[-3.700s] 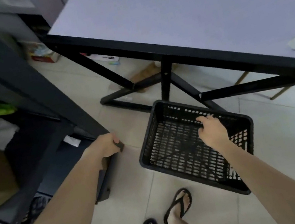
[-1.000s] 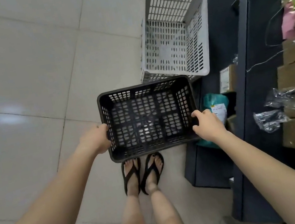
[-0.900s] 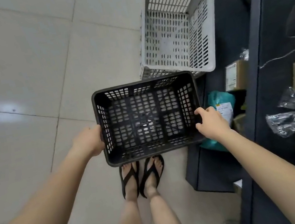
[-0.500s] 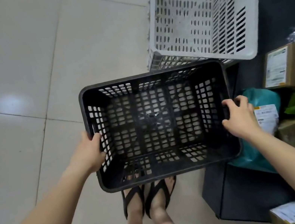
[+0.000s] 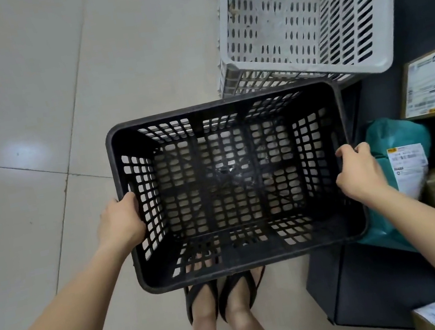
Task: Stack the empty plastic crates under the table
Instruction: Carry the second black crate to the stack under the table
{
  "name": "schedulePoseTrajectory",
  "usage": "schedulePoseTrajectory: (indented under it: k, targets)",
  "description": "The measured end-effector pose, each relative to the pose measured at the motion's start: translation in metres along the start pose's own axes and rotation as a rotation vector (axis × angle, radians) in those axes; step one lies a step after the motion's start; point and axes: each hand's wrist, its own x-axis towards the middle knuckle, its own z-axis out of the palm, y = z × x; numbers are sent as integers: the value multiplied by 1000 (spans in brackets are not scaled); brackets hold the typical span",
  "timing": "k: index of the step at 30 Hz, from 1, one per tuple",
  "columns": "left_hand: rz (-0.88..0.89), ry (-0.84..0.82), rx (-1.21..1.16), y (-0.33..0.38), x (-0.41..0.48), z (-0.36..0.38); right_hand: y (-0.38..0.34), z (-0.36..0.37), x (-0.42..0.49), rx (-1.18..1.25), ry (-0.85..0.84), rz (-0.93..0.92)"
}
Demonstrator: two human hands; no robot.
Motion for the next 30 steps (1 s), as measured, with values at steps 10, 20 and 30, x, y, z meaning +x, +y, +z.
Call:
schedulePoseTrajectory:
  k: [10,20,30]
  targets:
    - [28,78,-17,-39,-55,-62,-8,-31,-80,-34,24,-25]
    - [50,136,26,-86,-139,-152,-17,-84,-202,-61,87,-37]
    - [223,160,19,-156,-228,-218,-14,-99,-368,-3,192,54]
